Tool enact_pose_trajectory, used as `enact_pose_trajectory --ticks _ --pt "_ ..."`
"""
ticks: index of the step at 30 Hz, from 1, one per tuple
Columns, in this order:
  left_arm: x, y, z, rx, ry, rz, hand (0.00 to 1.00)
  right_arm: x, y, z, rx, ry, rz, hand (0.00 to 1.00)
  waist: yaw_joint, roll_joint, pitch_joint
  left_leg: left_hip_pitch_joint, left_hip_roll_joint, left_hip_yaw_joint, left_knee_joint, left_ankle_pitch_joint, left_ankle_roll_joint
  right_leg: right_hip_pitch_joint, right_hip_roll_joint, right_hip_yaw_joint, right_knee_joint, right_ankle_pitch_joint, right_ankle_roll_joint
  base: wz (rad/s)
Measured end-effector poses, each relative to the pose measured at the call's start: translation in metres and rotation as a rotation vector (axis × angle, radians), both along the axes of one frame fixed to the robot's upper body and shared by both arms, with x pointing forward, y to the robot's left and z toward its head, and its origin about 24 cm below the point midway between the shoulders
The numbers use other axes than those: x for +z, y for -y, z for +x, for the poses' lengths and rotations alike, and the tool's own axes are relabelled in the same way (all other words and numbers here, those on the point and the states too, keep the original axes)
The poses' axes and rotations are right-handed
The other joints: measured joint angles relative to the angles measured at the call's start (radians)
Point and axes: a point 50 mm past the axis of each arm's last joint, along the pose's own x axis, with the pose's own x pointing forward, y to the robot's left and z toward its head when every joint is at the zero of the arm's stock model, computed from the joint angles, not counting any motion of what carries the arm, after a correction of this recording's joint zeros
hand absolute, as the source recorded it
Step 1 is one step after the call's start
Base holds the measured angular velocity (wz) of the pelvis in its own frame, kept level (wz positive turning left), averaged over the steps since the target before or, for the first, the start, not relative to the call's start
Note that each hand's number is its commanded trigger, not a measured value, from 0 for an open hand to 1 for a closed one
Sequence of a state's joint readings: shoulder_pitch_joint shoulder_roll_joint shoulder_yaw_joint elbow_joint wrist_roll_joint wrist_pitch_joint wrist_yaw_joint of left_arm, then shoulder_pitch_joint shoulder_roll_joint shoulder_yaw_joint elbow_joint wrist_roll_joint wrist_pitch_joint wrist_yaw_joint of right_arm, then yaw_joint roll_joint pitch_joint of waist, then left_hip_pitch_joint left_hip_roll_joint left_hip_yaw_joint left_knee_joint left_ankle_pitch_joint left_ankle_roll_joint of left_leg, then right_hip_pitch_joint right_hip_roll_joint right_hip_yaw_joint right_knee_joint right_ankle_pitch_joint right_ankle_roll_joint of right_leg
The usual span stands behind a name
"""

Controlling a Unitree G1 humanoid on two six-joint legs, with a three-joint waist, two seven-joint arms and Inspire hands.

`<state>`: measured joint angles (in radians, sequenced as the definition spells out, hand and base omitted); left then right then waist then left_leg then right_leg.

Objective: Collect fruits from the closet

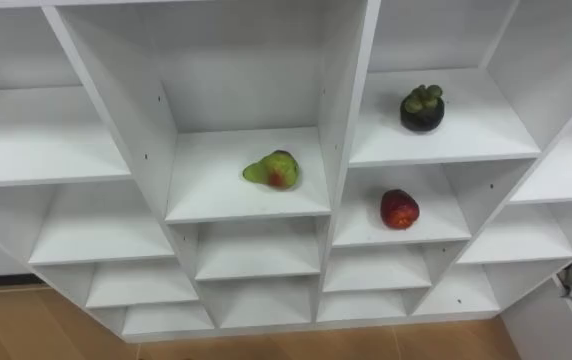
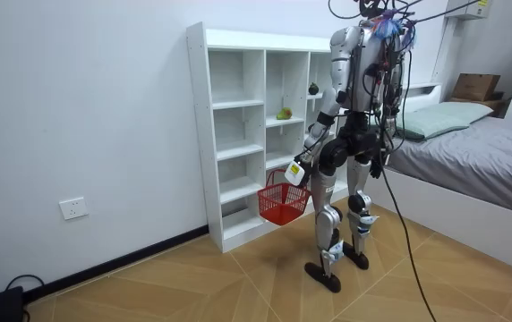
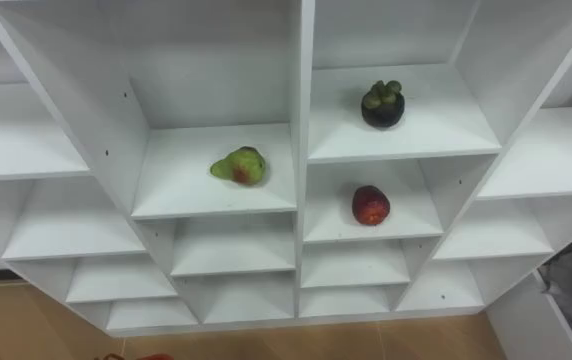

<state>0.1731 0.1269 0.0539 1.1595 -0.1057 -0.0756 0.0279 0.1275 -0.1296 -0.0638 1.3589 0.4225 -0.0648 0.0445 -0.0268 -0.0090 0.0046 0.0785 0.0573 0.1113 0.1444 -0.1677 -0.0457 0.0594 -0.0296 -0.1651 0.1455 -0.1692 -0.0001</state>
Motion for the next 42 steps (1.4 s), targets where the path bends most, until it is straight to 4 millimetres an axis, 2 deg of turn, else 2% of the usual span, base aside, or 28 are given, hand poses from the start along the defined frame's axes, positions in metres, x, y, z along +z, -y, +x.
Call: enact_pose_trajectory --ticks 18,22,27,33,35,42 --pt "0.0 -0.002 -0.002 -0.015 -0.004 -0.007 1.0 0.001 0.004 0.006 0.037 -0.009 -0.052 0.0 0.004 0.004 0.0013 0.002 0.001 0.024 0.0 0.0 0.0 -0.006 -0.001 0.013 0.007 0.001 0.001 -0.02" --pt "0.002 -0.004 0.003 -0.014 0.017 0.005 1.0 0.002 0.006 0.009 0.04 0.015 -0.069 0.0 0.002 0.012 0.0047 0.001 0.001 0.025 0.0 0.0 0.0 -0.007 -0.001 0.013 0.007 0.001 0.001 0.0" --pt "0.003 -0.005 0.01 -0.019 0.039 0.024 1.0 0.005 0.009 0.016 0.087 0.042 -0.114 0.0 0.005 0.015 0.0026 -0.001 0.001 0.025 -0.001 0.0 0.0 -0.014 0.0 0.014 0.009 0.001 0.001 -0.01" --pt "0.003 -0.004 0.013 -0.041 0.049 0.023 1.0 0.023 0.012 0.053 0.306 0.212 -0.263 0.0 0.002 0.014 0.0 -0.012 0.001 0.042 0.002 0.0 0.0 -0.041 -0.001 0.028 0.026 0.002 0.001 -0.09" --pt "0.005 -0.005 0.015 -0.045 0.074 0.031 1.0 0.037 0.01 0.07 0.399 0.322 -0.335 0.0 0.001 0.011 -0.0004 -0.012 0.001 0.048 0.002 0.0 0.0 -0.042 -0.001 0.031 0.026 0.002 0.001 0.0" --pt "0.006 -0.002 0.019 -0.072 0.107 0.026 1.0 0.08 -0.003 0.115 0.505 0.611 -0.466 0.0 0.005 0.002 -0.0017 -0.002 0.001 0.064 0.0 0.0 0.0 -0.041 0.001 0.047 0.026 0.004 0.003 -0.07"
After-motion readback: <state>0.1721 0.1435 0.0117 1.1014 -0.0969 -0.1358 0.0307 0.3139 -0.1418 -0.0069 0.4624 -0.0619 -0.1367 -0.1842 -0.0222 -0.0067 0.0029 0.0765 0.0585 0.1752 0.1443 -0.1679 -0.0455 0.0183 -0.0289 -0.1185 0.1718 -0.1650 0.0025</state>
